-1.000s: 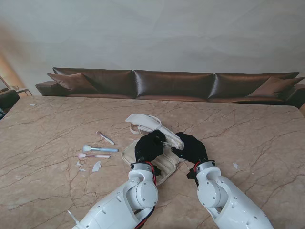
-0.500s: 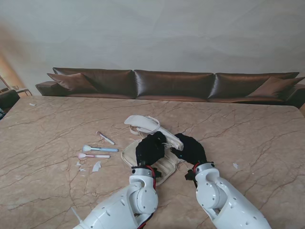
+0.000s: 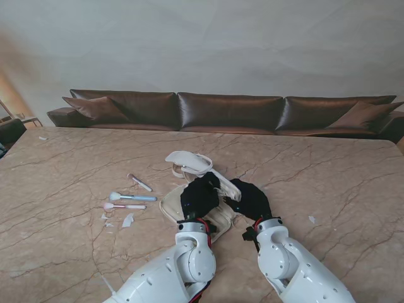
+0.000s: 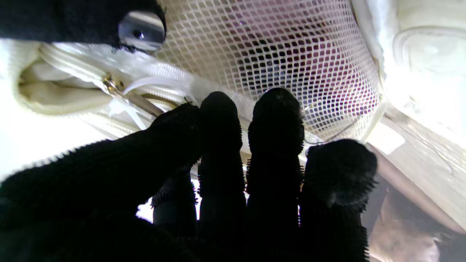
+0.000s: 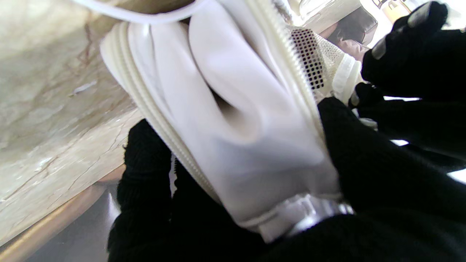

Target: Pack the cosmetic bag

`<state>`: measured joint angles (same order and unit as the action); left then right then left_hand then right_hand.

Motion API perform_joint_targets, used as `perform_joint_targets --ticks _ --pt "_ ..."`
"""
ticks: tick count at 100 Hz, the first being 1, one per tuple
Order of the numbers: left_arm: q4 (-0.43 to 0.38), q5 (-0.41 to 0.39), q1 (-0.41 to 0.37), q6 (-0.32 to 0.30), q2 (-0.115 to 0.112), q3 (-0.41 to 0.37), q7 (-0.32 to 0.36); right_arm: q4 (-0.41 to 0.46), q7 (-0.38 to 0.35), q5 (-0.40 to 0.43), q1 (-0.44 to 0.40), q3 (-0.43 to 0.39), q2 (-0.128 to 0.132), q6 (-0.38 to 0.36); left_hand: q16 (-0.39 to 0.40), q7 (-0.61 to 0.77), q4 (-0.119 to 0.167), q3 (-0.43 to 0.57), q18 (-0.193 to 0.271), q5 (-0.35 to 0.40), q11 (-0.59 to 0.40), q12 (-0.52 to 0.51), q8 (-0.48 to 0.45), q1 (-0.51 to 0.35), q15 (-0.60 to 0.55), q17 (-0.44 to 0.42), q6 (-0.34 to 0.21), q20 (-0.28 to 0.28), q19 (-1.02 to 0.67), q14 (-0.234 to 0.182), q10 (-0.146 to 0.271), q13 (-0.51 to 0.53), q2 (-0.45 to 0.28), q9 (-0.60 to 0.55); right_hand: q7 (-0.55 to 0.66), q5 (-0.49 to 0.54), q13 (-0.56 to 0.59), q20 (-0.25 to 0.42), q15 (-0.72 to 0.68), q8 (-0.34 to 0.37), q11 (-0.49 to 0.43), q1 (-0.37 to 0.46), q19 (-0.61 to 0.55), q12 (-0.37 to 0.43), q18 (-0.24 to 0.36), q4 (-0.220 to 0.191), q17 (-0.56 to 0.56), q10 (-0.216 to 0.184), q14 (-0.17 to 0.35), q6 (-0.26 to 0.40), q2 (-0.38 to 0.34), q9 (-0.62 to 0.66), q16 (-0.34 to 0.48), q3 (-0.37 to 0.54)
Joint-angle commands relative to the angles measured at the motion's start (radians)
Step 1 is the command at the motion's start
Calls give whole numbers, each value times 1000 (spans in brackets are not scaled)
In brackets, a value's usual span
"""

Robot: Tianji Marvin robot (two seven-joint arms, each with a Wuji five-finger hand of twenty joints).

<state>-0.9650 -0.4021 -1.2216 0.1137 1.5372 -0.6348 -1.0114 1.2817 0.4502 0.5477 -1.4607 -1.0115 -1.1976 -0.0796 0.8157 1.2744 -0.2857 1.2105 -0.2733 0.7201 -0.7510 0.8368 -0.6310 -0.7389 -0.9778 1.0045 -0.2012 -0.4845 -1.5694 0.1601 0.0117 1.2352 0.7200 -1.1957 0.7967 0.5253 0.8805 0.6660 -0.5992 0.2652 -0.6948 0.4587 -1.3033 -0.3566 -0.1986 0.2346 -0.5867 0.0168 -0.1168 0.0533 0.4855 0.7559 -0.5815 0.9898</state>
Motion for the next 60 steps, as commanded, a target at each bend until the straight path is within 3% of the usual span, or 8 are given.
perform_joint_targets --ticks 1,34,60 --pt "-25 -2 -1 13 7 -10 -12 -26 -18 -2 -28 13 -7 -3 24 108 13 23 31 42 -53 6 -100 -100 -22 34 -19 12 -78 -4 154 22 -36 31 94 86 27 -6 -19 1 -31 105 -1 -10 24 27 -22 -39 28 111 -92 117 -12 81" --pt "-64 10 -12 85 -10 -58 -2 -18 -12 5 -47 -9 -5 -1 55 105 34 -27 42 43 -156 6 -186 -102 -85 39 -26 16 -115 -40 135 26 -93 40 119 105 52 -12 -43 2 -39 159 -7 -7 29 24 -46 -39 29 126 -72 152 -23 103" --pt "-79 20 -39 88 -28 -82 18 -22 35 -15 -45 -20 -21 43 59 99 45 -17 39 47 -174 6 -197 -91 -108 41 -23 11 -129 -48 129 27 -92 30 151 126 125 -29 -55 3 -34 220 -33 9 31 20 -105 -26 21 123 -89 229 -15 69"
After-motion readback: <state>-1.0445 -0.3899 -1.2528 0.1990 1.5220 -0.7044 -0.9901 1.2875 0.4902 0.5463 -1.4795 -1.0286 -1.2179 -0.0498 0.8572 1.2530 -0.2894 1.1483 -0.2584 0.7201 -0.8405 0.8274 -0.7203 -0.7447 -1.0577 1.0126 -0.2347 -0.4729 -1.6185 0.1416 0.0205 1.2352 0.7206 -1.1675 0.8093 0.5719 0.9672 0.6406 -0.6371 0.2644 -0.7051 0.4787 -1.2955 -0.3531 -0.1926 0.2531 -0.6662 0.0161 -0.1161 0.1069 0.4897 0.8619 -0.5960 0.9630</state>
